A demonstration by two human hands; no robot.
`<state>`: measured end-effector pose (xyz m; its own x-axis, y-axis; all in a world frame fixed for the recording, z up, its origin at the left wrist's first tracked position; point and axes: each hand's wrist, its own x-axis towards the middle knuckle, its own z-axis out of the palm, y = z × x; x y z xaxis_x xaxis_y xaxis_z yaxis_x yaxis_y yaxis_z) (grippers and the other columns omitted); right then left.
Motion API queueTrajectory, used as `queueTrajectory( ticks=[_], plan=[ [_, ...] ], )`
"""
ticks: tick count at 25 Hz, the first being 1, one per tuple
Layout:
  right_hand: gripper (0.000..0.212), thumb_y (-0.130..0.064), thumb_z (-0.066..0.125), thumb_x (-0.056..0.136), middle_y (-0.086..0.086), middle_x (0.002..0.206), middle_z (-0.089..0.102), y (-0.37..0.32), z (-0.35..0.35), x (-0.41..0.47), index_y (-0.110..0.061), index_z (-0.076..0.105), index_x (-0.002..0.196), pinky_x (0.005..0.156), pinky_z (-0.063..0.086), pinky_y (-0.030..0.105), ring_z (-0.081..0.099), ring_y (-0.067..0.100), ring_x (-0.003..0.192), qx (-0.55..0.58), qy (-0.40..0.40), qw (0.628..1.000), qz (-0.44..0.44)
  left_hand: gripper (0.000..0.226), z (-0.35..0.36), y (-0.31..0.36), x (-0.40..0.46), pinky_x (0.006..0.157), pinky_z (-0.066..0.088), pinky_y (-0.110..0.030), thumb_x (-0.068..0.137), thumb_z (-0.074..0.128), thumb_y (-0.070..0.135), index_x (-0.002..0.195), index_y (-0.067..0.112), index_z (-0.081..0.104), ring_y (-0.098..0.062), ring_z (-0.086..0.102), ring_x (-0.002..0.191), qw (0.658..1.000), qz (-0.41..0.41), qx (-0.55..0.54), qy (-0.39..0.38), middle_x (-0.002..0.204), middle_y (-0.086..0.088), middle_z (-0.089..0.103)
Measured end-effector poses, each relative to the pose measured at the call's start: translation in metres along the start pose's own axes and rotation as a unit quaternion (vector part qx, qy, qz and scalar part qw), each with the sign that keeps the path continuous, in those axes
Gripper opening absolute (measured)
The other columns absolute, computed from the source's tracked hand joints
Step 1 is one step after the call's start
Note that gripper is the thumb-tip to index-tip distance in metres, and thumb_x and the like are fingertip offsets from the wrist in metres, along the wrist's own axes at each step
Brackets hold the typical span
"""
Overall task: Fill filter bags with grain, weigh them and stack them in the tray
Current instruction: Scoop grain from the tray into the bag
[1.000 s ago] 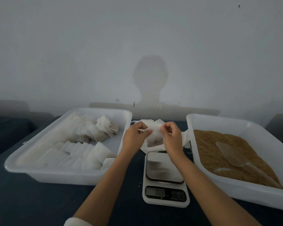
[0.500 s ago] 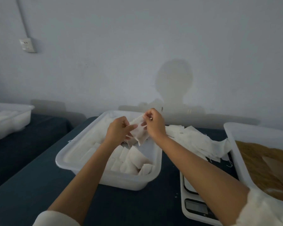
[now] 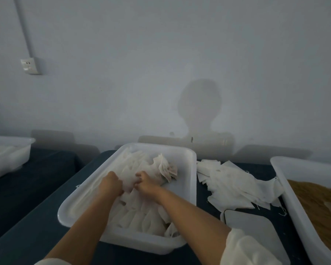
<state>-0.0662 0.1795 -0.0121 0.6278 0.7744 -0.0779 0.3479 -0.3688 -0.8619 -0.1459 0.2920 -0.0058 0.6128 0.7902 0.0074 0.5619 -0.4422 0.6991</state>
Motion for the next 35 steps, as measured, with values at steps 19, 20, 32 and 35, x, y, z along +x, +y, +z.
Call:
queueTrajectory(
  ticks=[19,20,32,35],
  plan=[
    [0.073,-0.030,0.065,0.087,0.019,0.145,0.034,0.130,-0.247,-0.108,-0.001,0.027,0.142,0.106,0.038,0.039,0.038,0.034,0.132,-0.340,0.165,0.891,0.252,0.014,0.006,0.057,-0.045,0.077,0.053,-0.036,0.092,0.053,0.017,0.105,0.020,0.057,-0.023,0.062,0.086,0.984,0.129,0.074,0.092,0.104,0.000,0.064],
    [0.080,-0.031,0.066,0.086,0.020,0.149,0.029,0.136,-0.245,-0.108,-0.001,0.021,0.145,0.109,0.035,0.039,0.034,0.033,0.135,-0.341,0.148,0.890,0.264,0.013,0.008,0.060,-0.047,0.078,0.053,-0.036,0.092,0.053,0.017,0.104,0.020,0.058,-0.021,0.062,0.085,0.984,0.134,0.070,0.089,0.105,0.001,0.064],
    [0.024,-0.012,0.063,0.086,0.012,0.108,0.064,0.146,-0.268,-0.112,-0.002,0.059,0.107,0.071,0.046,0.026,0.062,0.027,0.104,-0.291,0.197,0.899,0.262,0.010,0.022,0.088,-0.067,0.075,0.048,-0.030,0.092,0.055,0.015,0.098,0.022,0.058,-0.016,0.059,0.092,0.980,0.182,0.014,0.074,0.104,0.002,0.065],
    [0.017,-0.006,0.061,0.086,0.008,0.077,0.061,0.131,-0.281,-0.129,-0.005,0.060,0.069,0.067,0.051,0.033,0.065,0.028,0.085,-0.278,0.255,0.903,0.203,0.009,0.025,0.111,-0.085,0.079,0.045,-0.028,0.091,0.056,0.013,0.096,0.020,0.059,-0.014,0.059,0.098,0.972,0.220,-0.042,0.067,0.104,0.003,0.065]
  ],
)
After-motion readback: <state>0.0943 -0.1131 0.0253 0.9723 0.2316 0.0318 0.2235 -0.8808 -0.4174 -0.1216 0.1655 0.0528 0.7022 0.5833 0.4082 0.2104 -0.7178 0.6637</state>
